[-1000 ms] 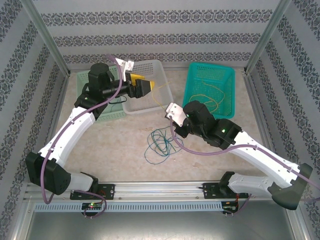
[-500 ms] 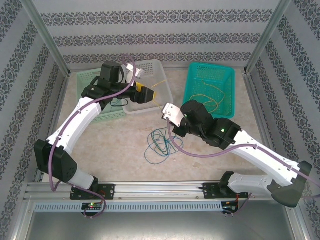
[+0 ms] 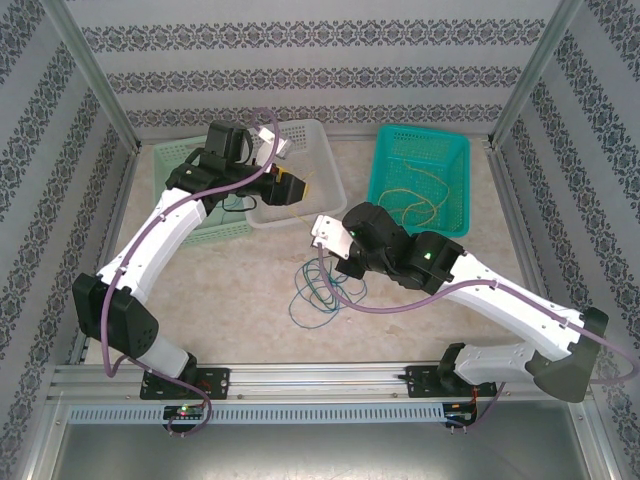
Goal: Untangle the cables
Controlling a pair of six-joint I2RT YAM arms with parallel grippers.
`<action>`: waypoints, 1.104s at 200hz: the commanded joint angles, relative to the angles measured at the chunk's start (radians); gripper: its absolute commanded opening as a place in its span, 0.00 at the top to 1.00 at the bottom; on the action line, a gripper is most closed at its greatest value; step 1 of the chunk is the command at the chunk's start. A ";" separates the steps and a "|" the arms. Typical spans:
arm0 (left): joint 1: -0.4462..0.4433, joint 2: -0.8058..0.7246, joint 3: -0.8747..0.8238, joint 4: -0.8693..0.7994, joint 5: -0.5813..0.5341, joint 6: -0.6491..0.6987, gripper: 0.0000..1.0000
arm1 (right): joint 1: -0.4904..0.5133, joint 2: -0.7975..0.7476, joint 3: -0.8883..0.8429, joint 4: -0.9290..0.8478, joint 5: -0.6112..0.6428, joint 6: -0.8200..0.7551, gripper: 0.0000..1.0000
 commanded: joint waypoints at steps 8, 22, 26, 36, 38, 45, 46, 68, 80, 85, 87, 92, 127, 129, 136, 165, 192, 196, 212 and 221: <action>-0.007 0.006 0.006 -0.016 -0.020 0.014 0.64 | 0.010 -0.005 0.030 -0.014 0.034 -0.016 1.00; -0.008 0.008 0.003 -0.013 -0.040 0.005 0.76 | 0.011 -0.013 0.027 -0.010 0.039 -0.013 1.00; -0.009 0.007 0.002 -0.008 -0.049 0.000 0.80 | 0.011 -0.015 0.025 -0.008 0.041 -0.012 1.00; -0.007 0.001 -0.009 0.014 -0.073 -0.020 0.88 | 0.011 -0.021 0.020 -0.003 0.053 -0.009 1.00; -0.006 -0.002 -0.013 0.021 -0.077 -0.025 0.89 | 0.011 -0.022 0.018 -0.001 0.057 -0.008 1.00; -0.007 -0.012 -0.030 0.052 -0.096 -0.045 0.93 | 0.011 -0.026 0.010 0.005 0.074 -0.004 1.00; -0.007 -0.014 -0.032 0.057 -0.098 -0.049 0.93 | 0.011 -0.026 0.009 0.005 0.078 -0.003 1.00; 0.009 -0.075 -0.143 0.264 -0.116 -0.192 1.00 | 0.011 -0.034 -0.027 0.034 0.162 0.037 1.00; 0.016 -0.115 -0.221 0.405 -0.145 -0.289 1.00 | 0.011 -0.044 -0.052 0.053 0.173 0.055 1.00; 0.017 -0.134 -0.252 0.461 -0.168 -0.322 1.00 | 0.011 -0.047 -0.060 0.059 0.176 0.064 1.00; 0.018 -0.140 -0.264 0.484 -0.177 -0.342 1.00 | 0.011 -0.048 -0.063 0.060 0.177 0.066 1.00; 0.023 -0.156 -0.297 0.542 -0.196 -0.386 1.00 | 0.011 -0.051 -0.068 0.063 0.175 0.073 1.00; 0.051 -0.246 -0.496 0.940 -0.337 -0.670 1.00 | 0.033 -0.039 -0.088 0.049 0.218 0.068 1.00; 0.052 -0.252 -0.503 0.954 -0.348 -0.682 1.00 | 0.037 -0.038 -0.087 0.048 0.224 0.066 1.00; 0.054 -0.262 -0.524 0.999 -0.386 -0.715 1.00 | 0.045 -0.031 -0.092 0.046 0.239 0.059 1.00; 0.059 -0.302 -0.623 1.188 -0.562 -0.891 1.00 | 0.072 -0.005 -0.099 0.050 0.288 0.052 1.00; 0.059 -0.293 -0.713 1.400 -0.660 -1.043 1.00 | 0.089 0.025 -0.087 0.050 0.282 0.052 1.00; 0.060 -0.291 -0.709 1.397 -0.654 -1.043 1.00 | 0.090 0.031 -0.082 0.048 0.283 0.053 1.00; 0.059 -0.289 -0.683 1.358 -0.633 -1.035 1.00 | 0.091 0.043 -0.061 0.048 0.276 0.049 1.00; 0.060 -0.293 -0.686 1.368 -0.637 -1.032 1.00 | 0.091 0.047 -0.052 0.053 0.274 0.046 1.00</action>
